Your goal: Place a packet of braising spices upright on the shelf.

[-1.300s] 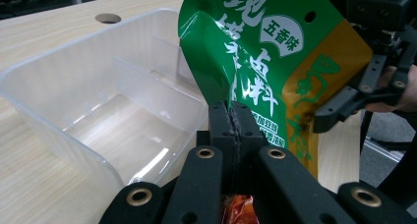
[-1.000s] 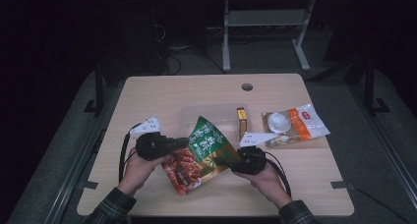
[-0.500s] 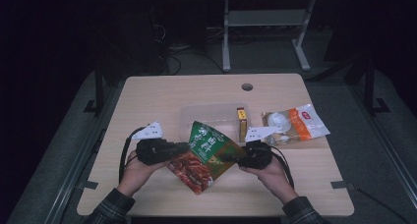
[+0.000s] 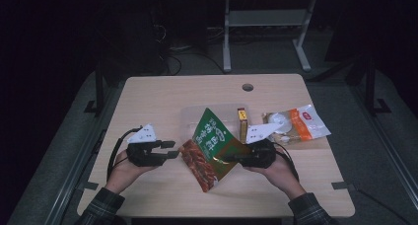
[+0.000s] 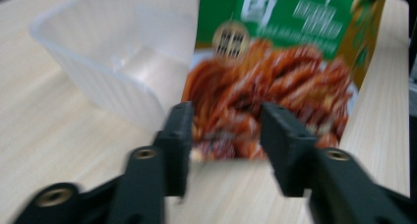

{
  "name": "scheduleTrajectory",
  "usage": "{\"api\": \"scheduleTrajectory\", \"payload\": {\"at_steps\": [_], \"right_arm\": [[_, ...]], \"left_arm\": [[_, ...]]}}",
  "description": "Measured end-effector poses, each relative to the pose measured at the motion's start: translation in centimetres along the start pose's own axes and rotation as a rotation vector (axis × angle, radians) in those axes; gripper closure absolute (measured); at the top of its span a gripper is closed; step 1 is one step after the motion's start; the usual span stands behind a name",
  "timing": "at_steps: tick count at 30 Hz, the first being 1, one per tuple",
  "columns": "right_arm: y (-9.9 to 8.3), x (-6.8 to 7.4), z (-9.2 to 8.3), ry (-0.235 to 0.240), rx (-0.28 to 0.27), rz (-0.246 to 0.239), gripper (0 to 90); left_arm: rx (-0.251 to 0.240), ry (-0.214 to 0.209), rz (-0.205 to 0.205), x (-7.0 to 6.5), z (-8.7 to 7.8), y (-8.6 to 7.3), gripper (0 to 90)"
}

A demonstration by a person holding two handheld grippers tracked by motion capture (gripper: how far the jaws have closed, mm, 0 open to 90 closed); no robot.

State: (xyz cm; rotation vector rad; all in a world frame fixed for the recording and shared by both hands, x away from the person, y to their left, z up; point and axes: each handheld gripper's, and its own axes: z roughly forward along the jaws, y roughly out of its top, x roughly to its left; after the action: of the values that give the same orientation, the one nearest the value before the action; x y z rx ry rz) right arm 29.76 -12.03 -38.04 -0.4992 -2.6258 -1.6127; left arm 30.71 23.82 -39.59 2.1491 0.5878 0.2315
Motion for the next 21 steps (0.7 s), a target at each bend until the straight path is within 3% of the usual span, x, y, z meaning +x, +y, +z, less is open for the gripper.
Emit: {"api": "scheduleTrajectory", "payload": {"at_steps": [4,10,13,18,21], "right_arm": [[0.4,0.2,-0.2,0.004,0.022,-0.015,90.0],[1.3,0.8,-0.4,0.007,0.027,-0.058,90.0],[1.7,1.1,-0.6,0.005,0.030,-0.075,90.0],[2.4,1.1,-0.9,0.016,0.007,-0.083,90.0],[3.0,1.2,-1.2,0.023,-0.005,-0.095,90.0]], "left_arm": [[0.053,0.025,0.013,0.2,-0.1,-1.2,39.8],[0.095,0.050,-0.009,1.1,-0.4,-3.2,26.9],[0.114,0.042,-0.057,1.7,-0.2,-4.4,20.7],[0.132,0.039,-0.101,2.7,0.2,-5.4,17.2],[0.132,0.056,-0.095,2.9,0.3,-5.6,16.7]]}}
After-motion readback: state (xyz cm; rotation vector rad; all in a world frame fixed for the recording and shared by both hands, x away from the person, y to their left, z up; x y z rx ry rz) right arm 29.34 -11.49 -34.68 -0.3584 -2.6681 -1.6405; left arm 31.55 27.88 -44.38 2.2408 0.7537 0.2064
